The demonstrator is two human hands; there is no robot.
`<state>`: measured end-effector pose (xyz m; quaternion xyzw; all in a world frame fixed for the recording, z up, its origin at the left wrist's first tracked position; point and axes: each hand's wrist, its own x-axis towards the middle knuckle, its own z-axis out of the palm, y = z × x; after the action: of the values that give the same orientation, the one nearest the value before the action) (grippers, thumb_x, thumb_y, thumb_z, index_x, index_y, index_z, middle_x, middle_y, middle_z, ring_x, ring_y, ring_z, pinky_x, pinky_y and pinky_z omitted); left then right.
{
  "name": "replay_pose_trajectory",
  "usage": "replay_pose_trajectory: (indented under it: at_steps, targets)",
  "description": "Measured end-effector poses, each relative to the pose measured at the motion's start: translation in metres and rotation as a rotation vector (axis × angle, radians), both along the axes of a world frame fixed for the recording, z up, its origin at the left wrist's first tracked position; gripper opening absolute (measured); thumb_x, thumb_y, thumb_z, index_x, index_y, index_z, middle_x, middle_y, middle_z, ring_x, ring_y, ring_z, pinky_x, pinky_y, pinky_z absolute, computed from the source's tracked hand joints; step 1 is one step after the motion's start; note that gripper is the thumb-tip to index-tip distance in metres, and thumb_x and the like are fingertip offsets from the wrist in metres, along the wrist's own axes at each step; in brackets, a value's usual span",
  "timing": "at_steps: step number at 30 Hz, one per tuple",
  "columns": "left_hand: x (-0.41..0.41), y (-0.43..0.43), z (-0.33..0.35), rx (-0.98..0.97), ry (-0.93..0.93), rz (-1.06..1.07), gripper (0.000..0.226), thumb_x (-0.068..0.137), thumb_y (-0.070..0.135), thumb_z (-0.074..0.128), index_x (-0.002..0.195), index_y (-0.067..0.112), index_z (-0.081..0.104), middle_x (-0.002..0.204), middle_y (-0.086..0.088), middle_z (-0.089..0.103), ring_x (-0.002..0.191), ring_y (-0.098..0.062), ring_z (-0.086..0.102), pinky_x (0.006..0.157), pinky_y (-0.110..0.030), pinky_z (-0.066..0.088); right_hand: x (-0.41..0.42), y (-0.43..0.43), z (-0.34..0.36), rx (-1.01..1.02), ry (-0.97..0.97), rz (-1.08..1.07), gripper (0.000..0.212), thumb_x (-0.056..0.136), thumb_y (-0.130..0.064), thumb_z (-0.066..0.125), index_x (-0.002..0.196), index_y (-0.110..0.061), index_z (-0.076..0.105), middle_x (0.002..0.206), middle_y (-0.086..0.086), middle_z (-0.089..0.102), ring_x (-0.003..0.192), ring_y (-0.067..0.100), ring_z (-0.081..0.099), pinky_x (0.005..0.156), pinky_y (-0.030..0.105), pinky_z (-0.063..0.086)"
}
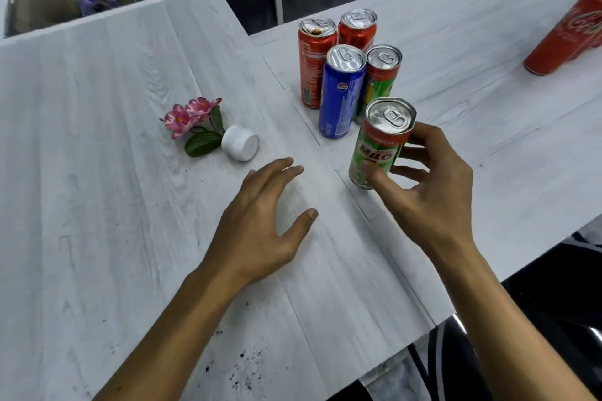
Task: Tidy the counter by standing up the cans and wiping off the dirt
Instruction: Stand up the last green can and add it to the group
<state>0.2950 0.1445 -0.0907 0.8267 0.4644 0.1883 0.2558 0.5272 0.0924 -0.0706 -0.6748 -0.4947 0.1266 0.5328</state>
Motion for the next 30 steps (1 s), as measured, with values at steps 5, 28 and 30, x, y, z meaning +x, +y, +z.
replay_pose_trajectory:
  at_steps: [5, 28, 30]
  targets:
    - [0.024, 0.009, 0.000, -0.021, 0.013, 0.009, 0.066, 0.093, 0.063, 0.059, 0.152, 0.046, 0.035, 0.163, 0.026, 0.030, 0.151, -0.004, 0.028, 0.119, -0.032, 0.031, 0.026, 0.021, -0.008, 0.007, -0.003, -0.007, 0.059, 0.076, -0.041, 0.081, 0.128, -0.024, 0.060, 0.115, -0.011, 0.069, 0.104, 0.001, 0.066, 0.078, 0.020, 0.059]
    - [0.060, 0.024, -0.010, -0.083, 0.038, 0.041, 0.068, 0.091, 0.060, 0.059, 0.153, 0.036, 0.041, 0.161, 0.018, 0.037, 0.151, -0.007, 0.031, 0.120, -0.044, 0.038, 0.077, 0.057, -0.037, -0.049, -0.052, 0.005, 0.063, 0.080, -0.040, 0.082, 0.133, -0.020, 0.056, 0.123, -0.008, 0.068, 0.110, 0.001, 0.064, 0.083, 0.024, 0.060]
    - [0.061, 0.024, -0.012, -0.094, 0.043, 0.041, 0.069, 0.091, 0.062, 0.057, 0.153, 0.037, 0.040, 0.162, 0.018, 0.035, 0.152, -0.009, 0.030, 0.120, -0.044, 0.039, 0.078, 0.055, -0.037, -0.070, -0.047, 0.023, 0.065, 0.081, -0.043, 0.081, 0.136, -0.021, 0.054, 0.125, -0.009, 0.067, 0.112, 0.000, 0.063, 0.085, 0.023, 0.059]
